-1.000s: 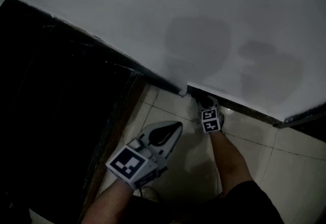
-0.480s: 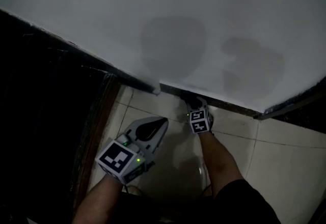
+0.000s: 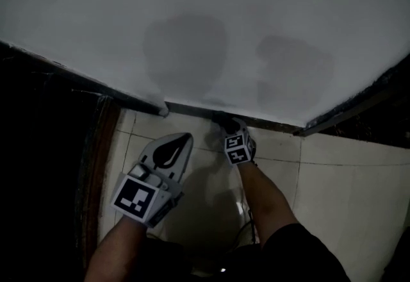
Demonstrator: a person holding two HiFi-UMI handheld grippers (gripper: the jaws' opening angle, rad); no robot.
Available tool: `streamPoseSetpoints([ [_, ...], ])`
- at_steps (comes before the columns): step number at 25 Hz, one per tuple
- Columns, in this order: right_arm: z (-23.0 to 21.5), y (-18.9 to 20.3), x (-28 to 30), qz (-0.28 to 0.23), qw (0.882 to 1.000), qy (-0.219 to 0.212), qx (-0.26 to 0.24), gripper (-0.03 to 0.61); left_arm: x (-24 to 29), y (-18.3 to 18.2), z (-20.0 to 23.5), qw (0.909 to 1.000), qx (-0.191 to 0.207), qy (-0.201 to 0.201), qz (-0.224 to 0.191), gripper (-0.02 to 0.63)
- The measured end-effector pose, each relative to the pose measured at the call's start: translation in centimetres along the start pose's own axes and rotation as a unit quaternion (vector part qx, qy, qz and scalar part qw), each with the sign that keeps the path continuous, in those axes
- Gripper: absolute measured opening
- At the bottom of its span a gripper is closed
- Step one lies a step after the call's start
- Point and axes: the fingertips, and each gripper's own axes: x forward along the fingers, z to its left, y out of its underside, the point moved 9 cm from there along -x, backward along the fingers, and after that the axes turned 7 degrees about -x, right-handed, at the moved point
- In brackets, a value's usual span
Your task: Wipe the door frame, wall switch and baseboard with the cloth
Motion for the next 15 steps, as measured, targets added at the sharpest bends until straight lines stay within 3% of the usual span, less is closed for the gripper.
streamPoseSetpoints([
  [10, -6.0, 5.0, -4.5, 0.013, 0.998, 0.038, 0.045, 0.083, 3.9, 2.2, -3.4, 0.9985, 0.002, 0.038, 0.039, 0.002],
  [15, -7.8, 6.7, -5.8, 0.021, 0.997, 0.052, 0.053, 0.083, 4.8, 2.9, -3.6, 0.9981, -0.010, 0.032, 0.052, 0.002],
])
